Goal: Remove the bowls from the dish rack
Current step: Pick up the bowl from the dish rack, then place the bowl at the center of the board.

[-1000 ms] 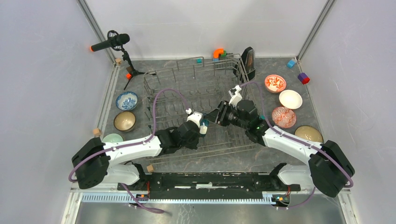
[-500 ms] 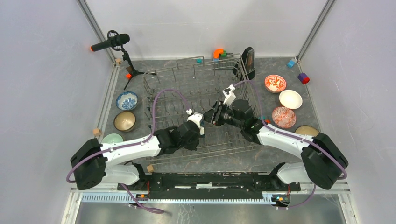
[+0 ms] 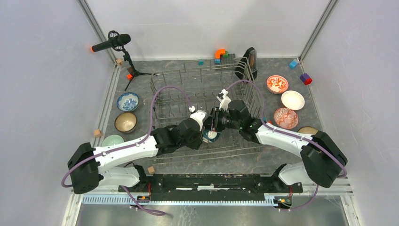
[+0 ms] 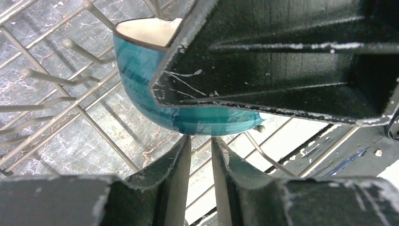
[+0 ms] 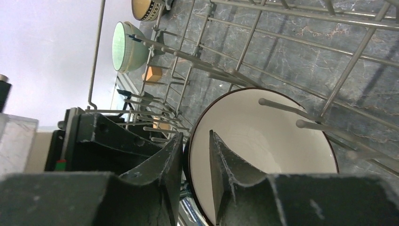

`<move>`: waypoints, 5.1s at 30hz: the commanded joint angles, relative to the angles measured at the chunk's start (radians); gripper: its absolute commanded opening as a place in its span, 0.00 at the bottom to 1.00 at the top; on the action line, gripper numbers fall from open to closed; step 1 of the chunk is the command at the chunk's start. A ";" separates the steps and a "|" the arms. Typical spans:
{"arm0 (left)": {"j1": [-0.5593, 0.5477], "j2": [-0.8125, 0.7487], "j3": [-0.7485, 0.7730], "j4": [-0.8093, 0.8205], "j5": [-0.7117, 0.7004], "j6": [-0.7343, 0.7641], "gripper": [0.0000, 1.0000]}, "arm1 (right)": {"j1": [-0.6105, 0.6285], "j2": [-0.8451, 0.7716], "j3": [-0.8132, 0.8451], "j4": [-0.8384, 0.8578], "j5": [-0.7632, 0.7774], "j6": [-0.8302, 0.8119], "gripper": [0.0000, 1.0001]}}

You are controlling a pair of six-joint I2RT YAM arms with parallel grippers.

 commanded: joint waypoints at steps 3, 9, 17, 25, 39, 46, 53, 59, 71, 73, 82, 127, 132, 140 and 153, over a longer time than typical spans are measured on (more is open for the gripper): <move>0.017 -0.052 0.069 0.187 -0.080 0.029 0.38 | -0.001 -0.050 0.076 -0.299 -0.012 -0.146 0.42; 0.016 -0.051 0.065 0.190 -0.093 0.033 0.39 | -0.036 -0.079 0.150 -0.403 0.005 -0.245 0.50; 0.017 -0.050 0.049 0.203 -0.121 0.030 0.39 | -0.079 -0.061 0.150 -0.438 -0.197 -0.332 0.42; 0.017 -0.039 0.031 0.239 -0.147 0.019 0.38 | -0.093 -0.048 0.087 -0.317 -0.398 -0.287 0.26; 0.017 -0.062 0.025 0.250 -0.190 0.022 0.39 | -0.151 -0.073 0.062 -0.103 -0.489 -0.148 0.00; 0.017 -0.091 0.026 0.235 -0.194 0.036 0.42 | -0.174 -0.107 0.051 0.060 -0.457 -0.023 0.00; 0.017 -0.107 0.016 0.232 -0.197 0.031 0.45 | -0.193 -0.114 0.036 0.135 -0.444 0.040 0.00; 0.017 -0.120 0.014 0.224 -0.208 0.037 0.52 | -0.202 -0.129 0.137 -0.006 -0.415 -0.050 0.00; 0.017 -0.152 0.026 0.223 -0.233 0.021 0.75 | -0.204 -0.135 0.230 -0.113 -0.365 -0.137 0.00; 0.018 -0.159 0.031 0.218 -0.240 0.021 0.77 | -0.211 -0.140 0.240 -0.108 -0.354 -0.135 0.00; 0.017 -0.192 0.026 0.205 -0.266 0.015 0.80 | -0.236 -0.167 0.238 -0.004 -0.351 -0.052 0.00; 0.033 -0.234 0.060 0.067 -0.353 -0.118 0.80 | -0.256 -0.170 0.165 0.044 -0.400 -0.006 0.00; 0.033 -0.248 0.096 -0.002 -0.391 -0.188 0.83 | -0.256 -0.186 0.179 -0.051 -0.367 -0.116 0.00; 0.049 -0.252 0.147 -0.069 -0.441 -0.207 0.84 | -0.222 -0.217 0.295 -0.363 -0.179 -0.419 0.00; 0.087 -0.231 0.227 -0.067 -0.408 -0.147 0.84 | 0.011 -0.258 0.457 -0.675 0.415 -0.810 0.00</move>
